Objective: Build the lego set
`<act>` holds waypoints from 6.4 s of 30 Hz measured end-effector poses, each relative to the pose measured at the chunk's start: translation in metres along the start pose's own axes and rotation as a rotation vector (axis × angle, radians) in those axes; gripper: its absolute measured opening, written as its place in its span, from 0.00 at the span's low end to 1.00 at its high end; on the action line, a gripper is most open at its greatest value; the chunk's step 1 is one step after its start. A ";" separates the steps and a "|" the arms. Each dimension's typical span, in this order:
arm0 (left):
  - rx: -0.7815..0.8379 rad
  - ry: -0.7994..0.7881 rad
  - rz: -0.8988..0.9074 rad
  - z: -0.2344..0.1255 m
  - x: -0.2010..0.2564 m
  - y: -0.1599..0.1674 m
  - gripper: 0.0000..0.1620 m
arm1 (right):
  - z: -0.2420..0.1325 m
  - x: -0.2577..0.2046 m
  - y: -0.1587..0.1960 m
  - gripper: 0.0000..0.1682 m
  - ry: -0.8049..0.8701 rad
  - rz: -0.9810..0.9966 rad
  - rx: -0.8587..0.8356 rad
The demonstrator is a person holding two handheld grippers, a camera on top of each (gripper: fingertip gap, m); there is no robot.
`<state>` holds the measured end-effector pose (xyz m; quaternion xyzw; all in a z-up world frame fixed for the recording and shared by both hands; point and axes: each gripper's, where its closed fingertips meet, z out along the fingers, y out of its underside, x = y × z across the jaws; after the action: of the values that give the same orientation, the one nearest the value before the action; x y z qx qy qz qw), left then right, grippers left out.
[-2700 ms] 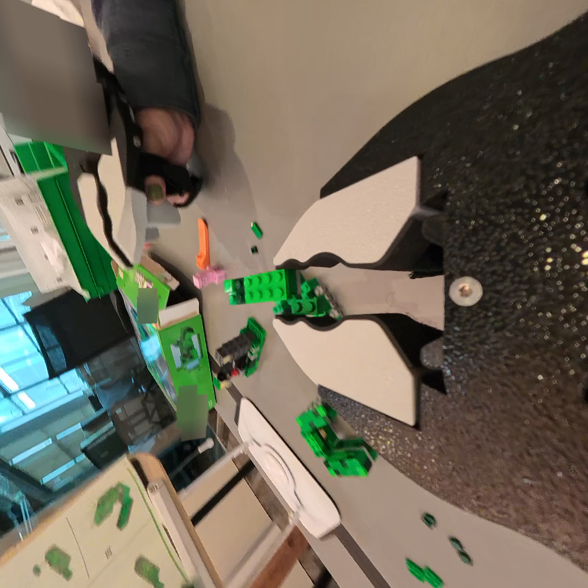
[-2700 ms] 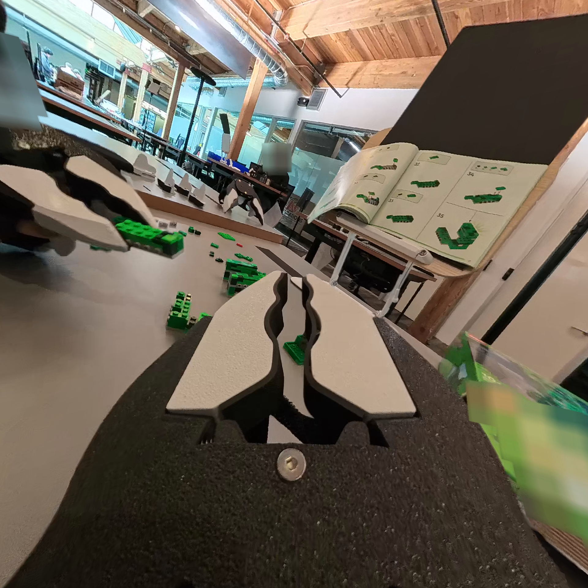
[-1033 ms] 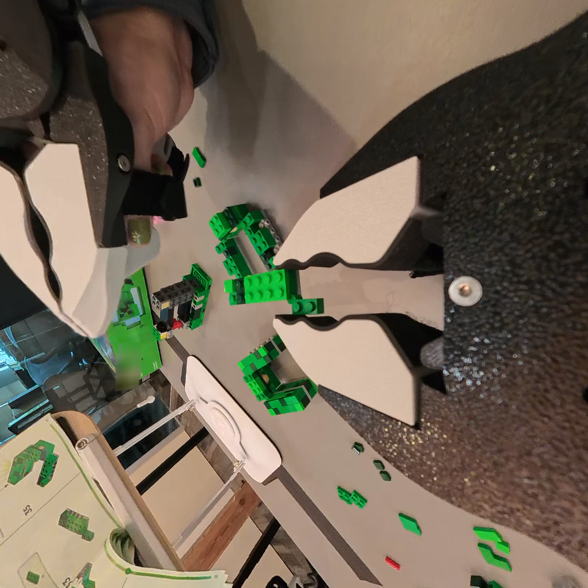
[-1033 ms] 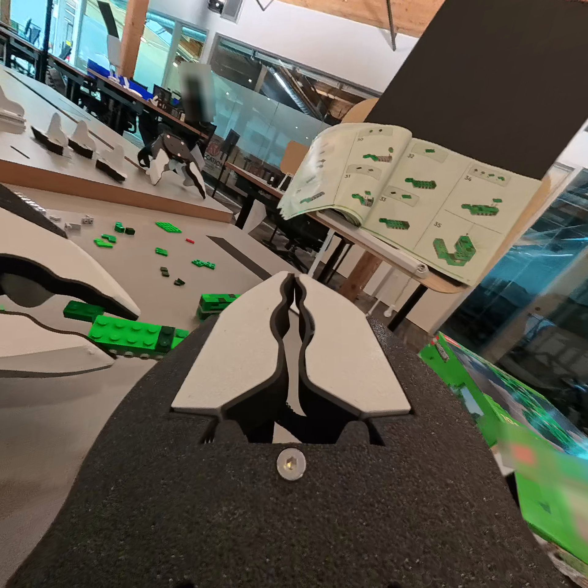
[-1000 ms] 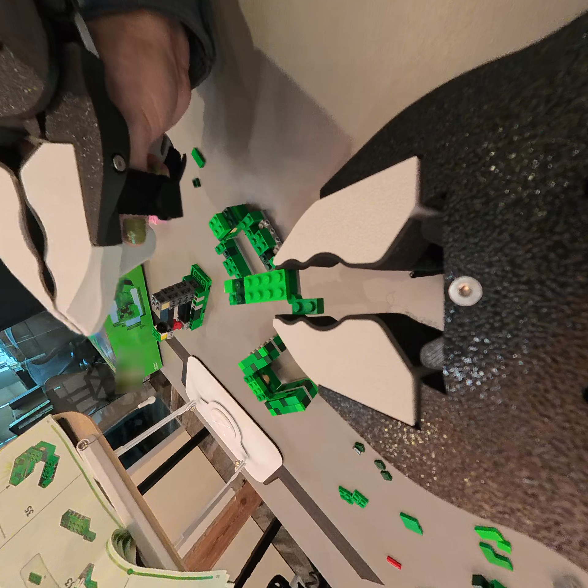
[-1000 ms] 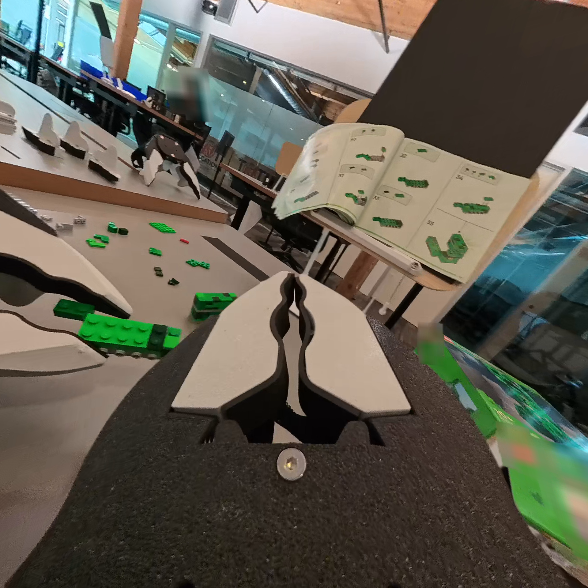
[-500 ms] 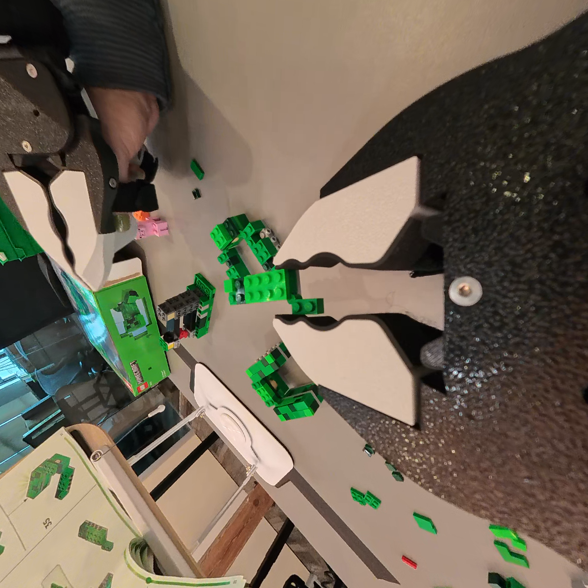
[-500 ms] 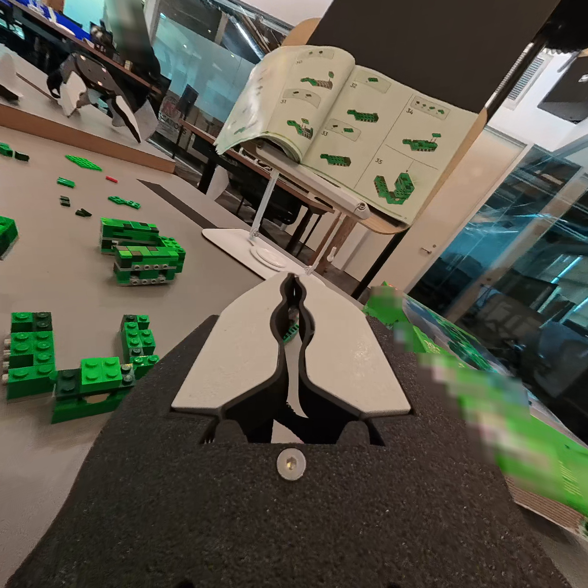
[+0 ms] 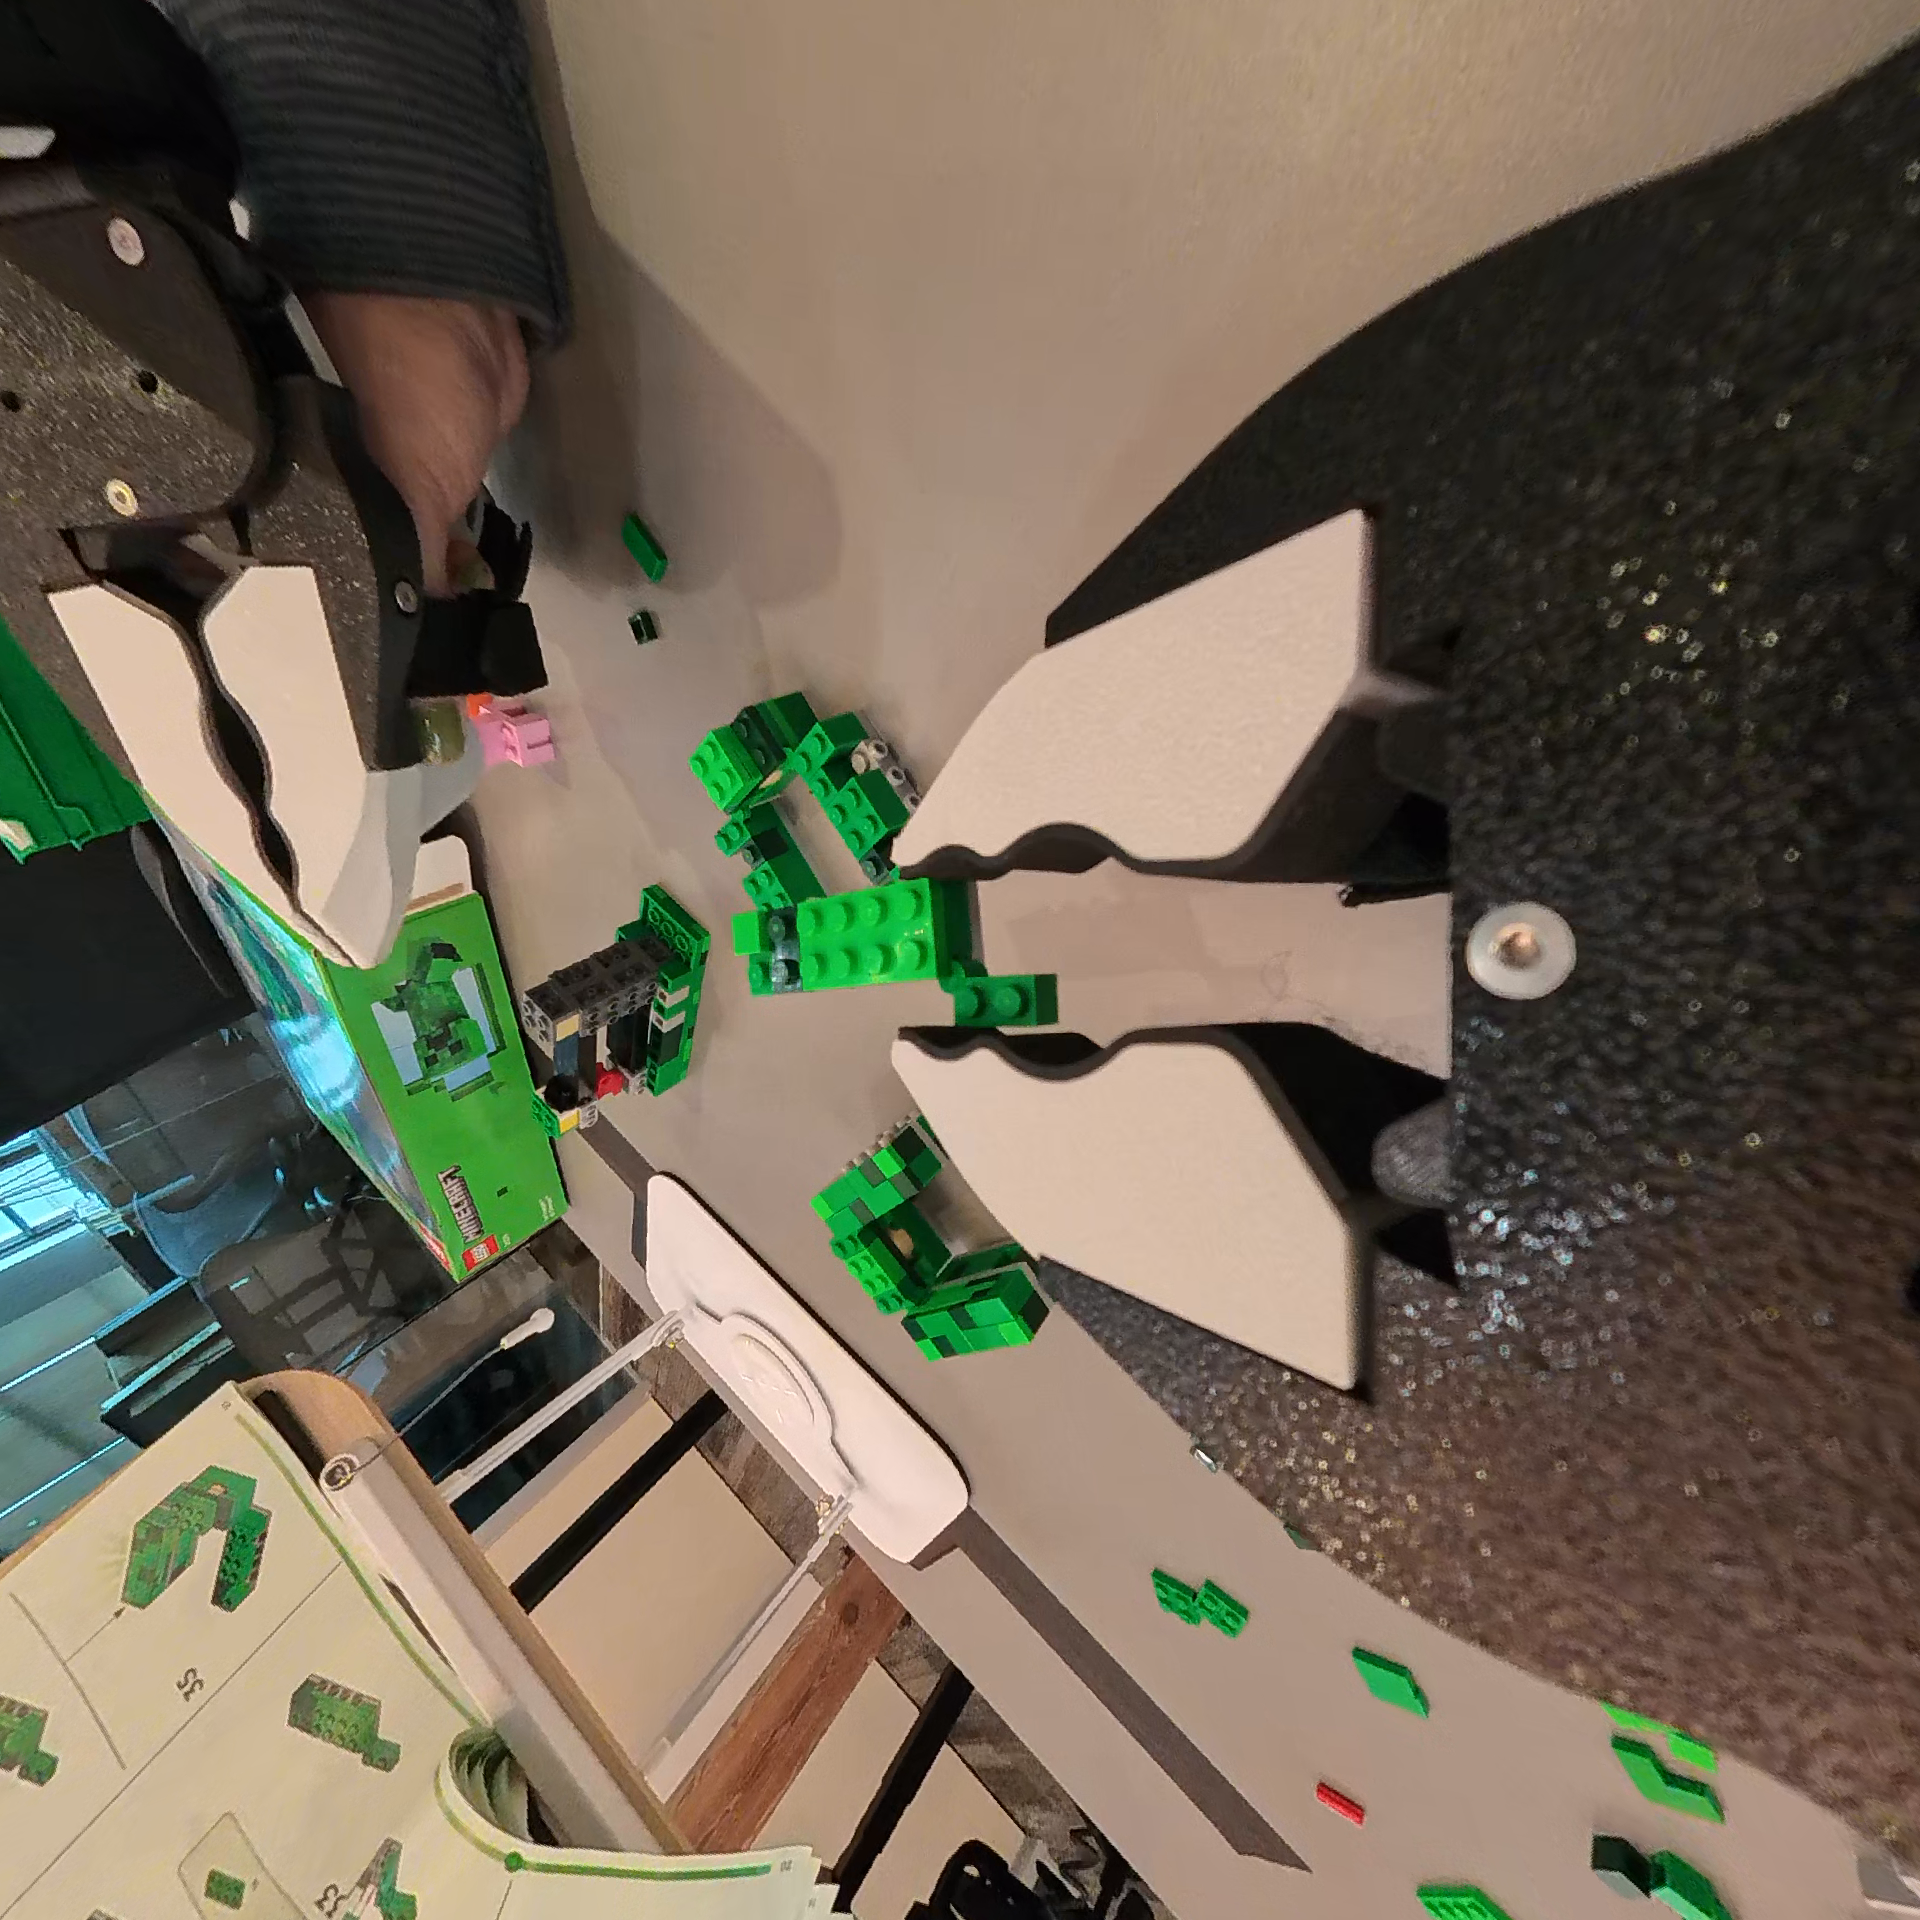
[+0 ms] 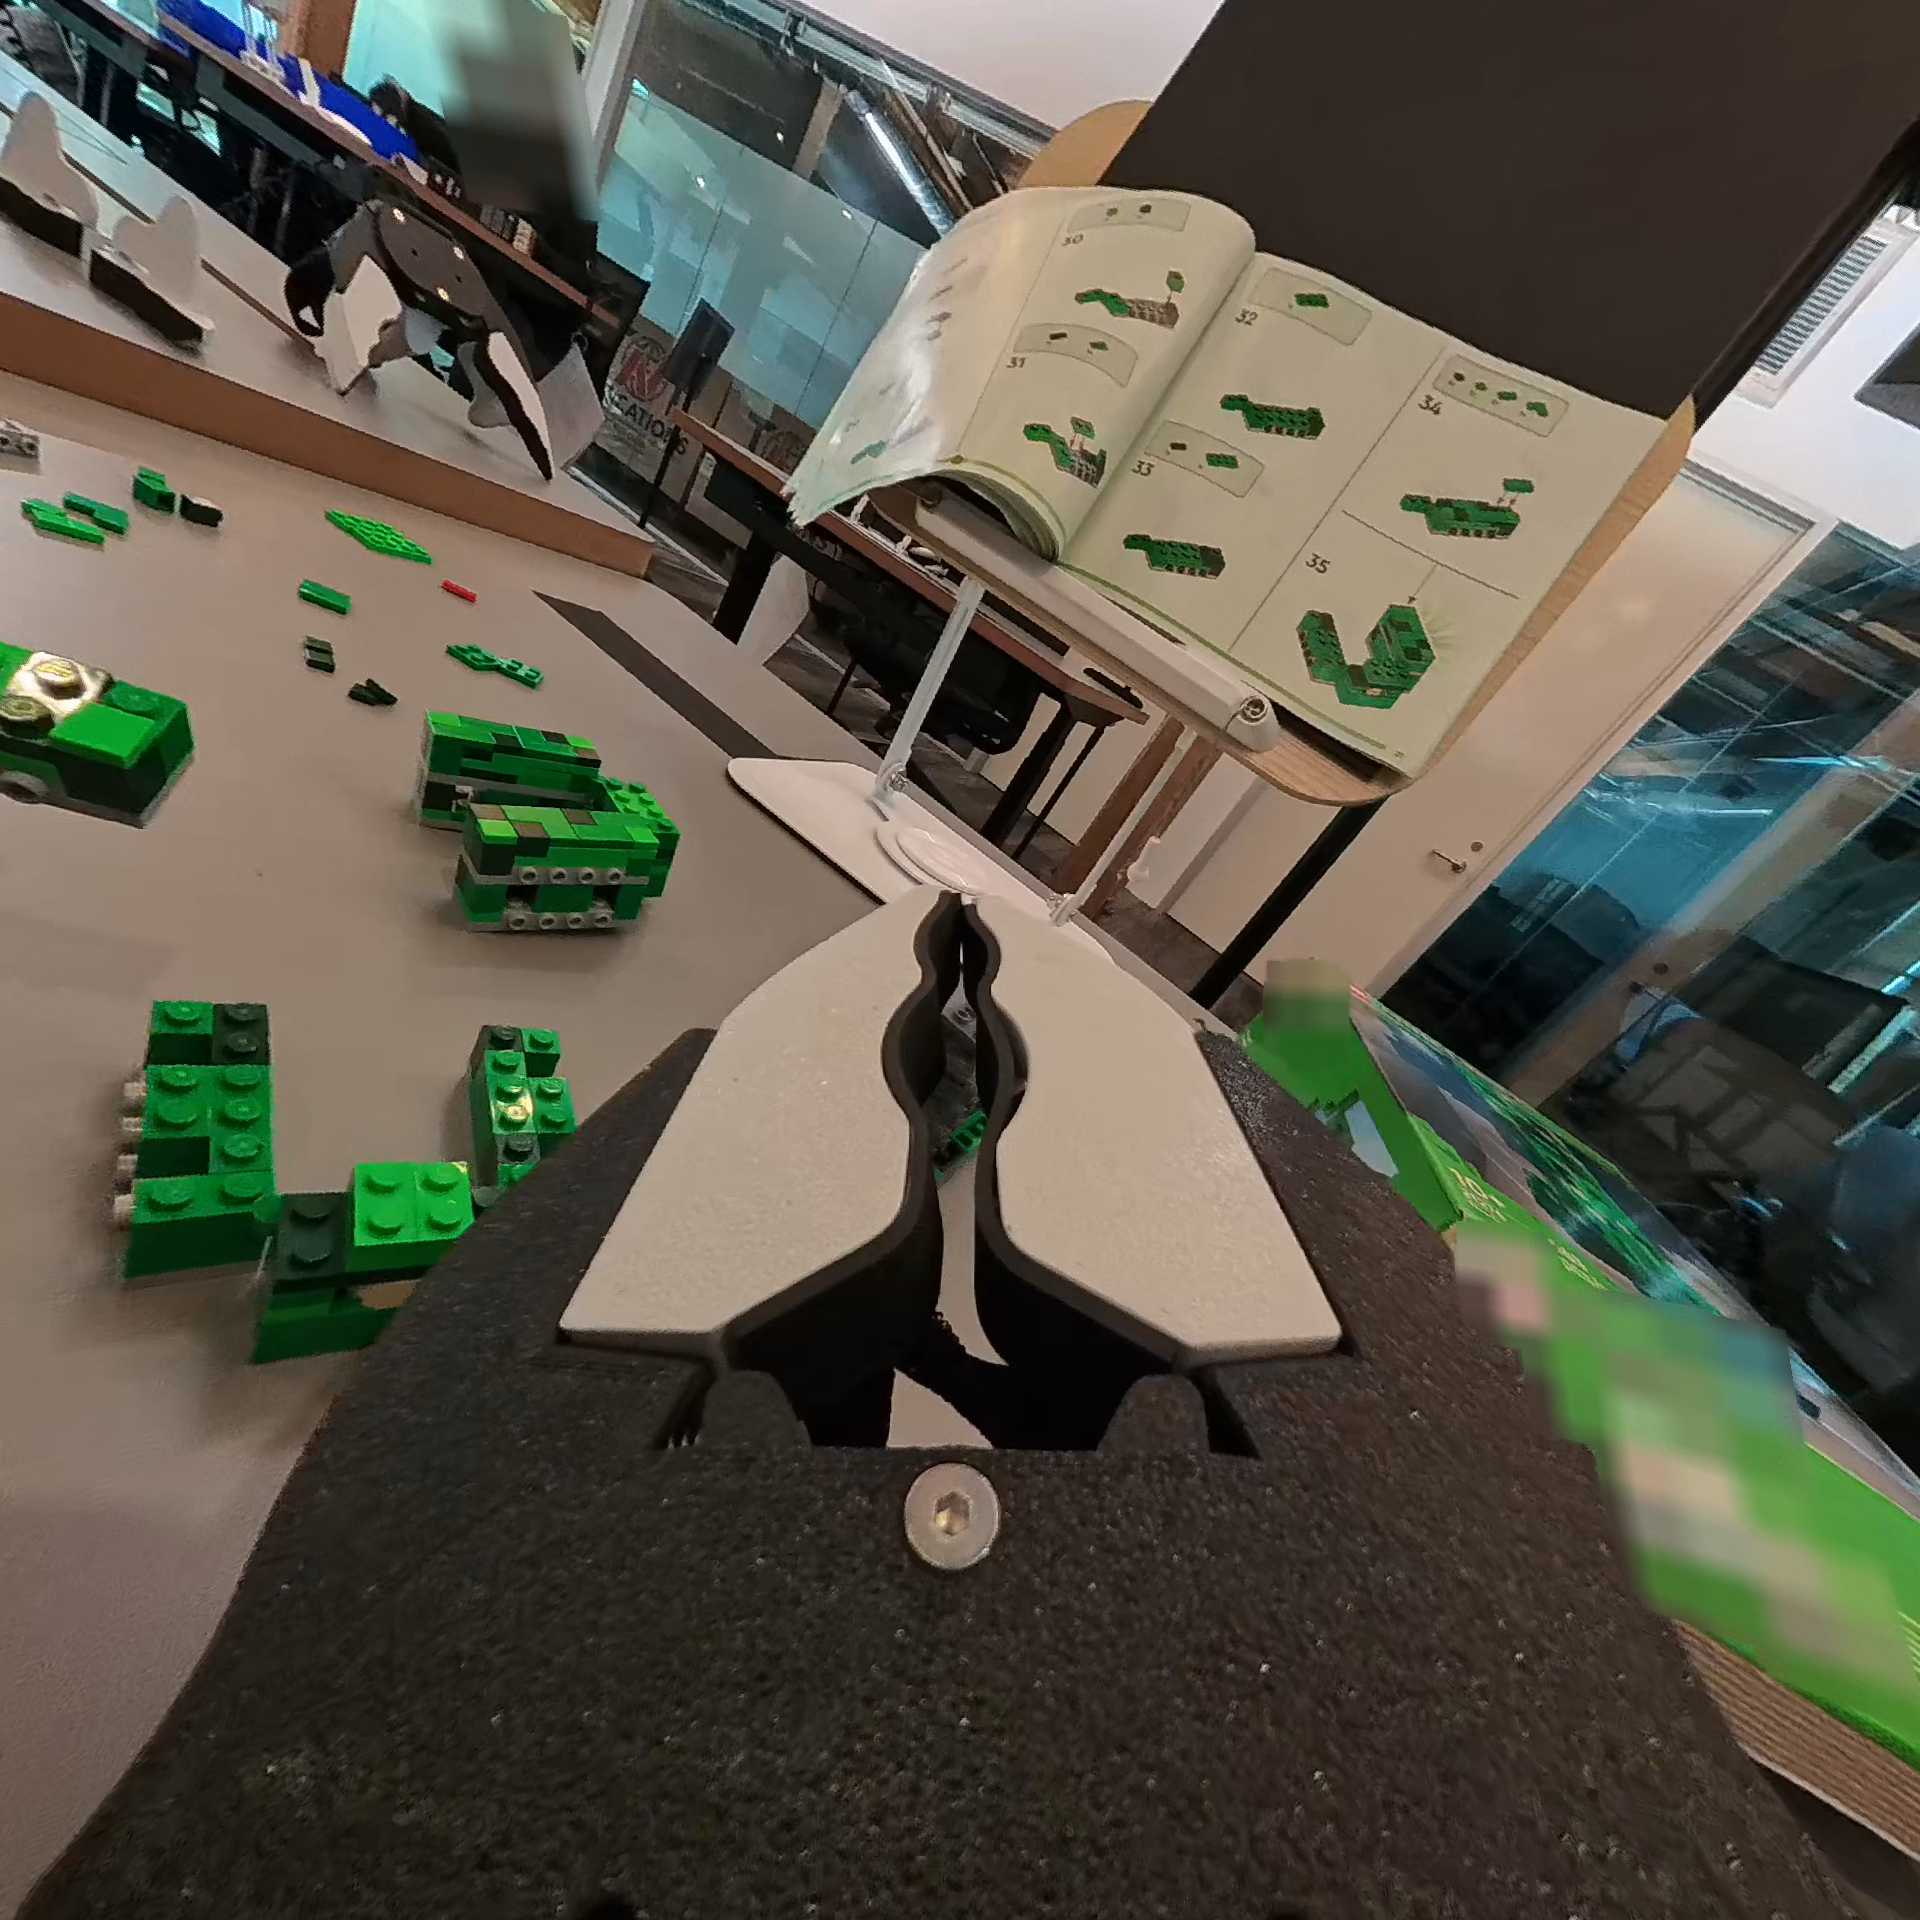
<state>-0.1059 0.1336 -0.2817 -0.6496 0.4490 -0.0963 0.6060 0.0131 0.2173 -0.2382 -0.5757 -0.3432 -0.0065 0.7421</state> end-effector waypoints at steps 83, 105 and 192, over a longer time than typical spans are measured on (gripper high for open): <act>-0.013 0.608 0.027 -0.030 0.079 0.004 0.16 | -0.102 -0.066 0.072 0.04 -0.924 0.101 -0.617; 0.014 0.640 0.090 -0.031 0.091 0.000 0.16 | -0.114 -0.133 0.005 0.04 -1.132 -0.257 -0.259; 0.224 0.575 0.153 -0.045 0.092 -0.037 0.16 | -0.132 -0.141 -0.061 0.10 -1.091 -0.192 0.130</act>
<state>-0.0654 0.0331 -0.2764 -0.4895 0.6358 -0.2789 0.5275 -0.0529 0.0289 -0.2723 -0.4148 -0.7282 0.2462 0.4869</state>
